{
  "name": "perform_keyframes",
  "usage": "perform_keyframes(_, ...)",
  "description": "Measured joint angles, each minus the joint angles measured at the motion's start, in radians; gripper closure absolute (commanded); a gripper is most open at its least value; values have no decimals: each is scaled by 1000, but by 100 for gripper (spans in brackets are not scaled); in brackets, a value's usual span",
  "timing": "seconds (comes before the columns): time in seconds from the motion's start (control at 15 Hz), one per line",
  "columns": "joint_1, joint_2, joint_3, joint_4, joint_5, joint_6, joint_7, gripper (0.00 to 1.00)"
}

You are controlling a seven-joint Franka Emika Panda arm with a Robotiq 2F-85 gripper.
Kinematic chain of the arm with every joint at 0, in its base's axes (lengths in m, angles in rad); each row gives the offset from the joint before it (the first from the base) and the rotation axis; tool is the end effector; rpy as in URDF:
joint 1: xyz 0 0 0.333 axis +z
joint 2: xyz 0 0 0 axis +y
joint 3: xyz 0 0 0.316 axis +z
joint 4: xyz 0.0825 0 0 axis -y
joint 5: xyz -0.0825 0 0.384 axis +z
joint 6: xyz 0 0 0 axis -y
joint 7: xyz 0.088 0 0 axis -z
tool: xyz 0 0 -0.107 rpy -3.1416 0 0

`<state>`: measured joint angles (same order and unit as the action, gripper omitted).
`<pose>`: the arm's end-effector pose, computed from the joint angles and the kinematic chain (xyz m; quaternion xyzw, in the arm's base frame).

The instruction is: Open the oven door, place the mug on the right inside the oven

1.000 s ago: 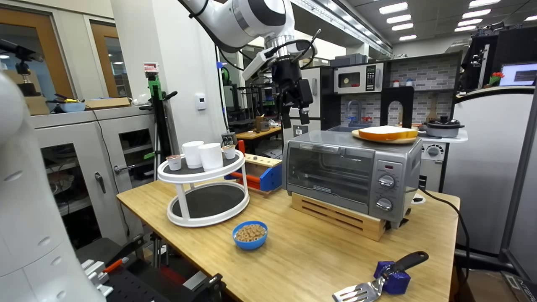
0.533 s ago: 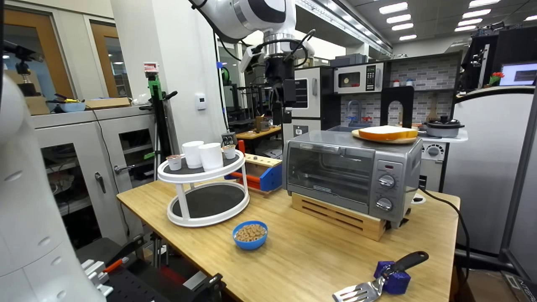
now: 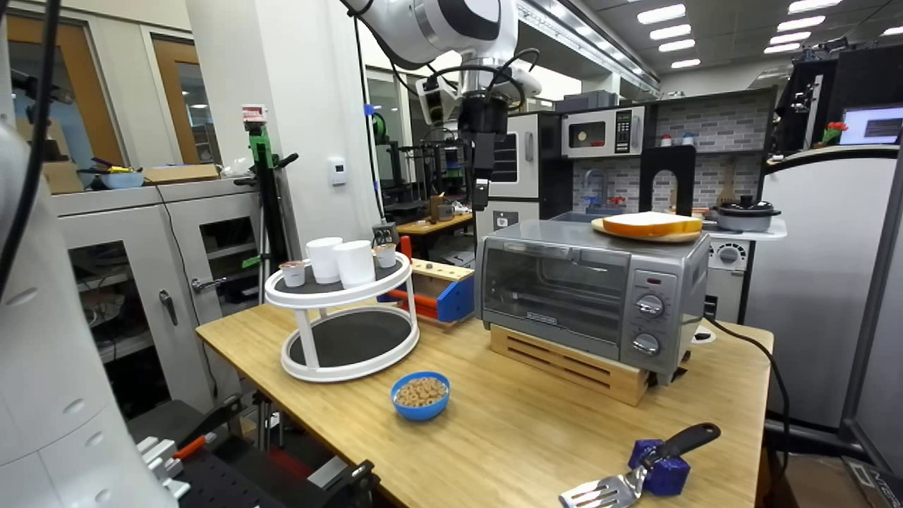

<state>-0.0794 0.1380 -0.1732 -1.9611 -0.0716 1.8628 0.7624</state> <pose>0.5404 -0.1429 0.3891 0.8736 -0.4702 -0.1019 0.0727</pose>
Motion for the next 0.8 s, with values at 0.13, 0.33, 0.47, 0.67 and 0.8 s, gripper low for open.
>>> perform_keyframes(0.13,1,0,1,-1,0,0,0,0)
perform_keyframes(0.33,1,0,1,-1,0,0,0,0)
perform_keyframes(0.47,1,0,1,-1,0,0,0,0)
perform_keyframes(0.67,1,2,1,-1,20,-4,30,0)
perform_keyframes(0.8,1,2,1,0,53,-13,120,0)
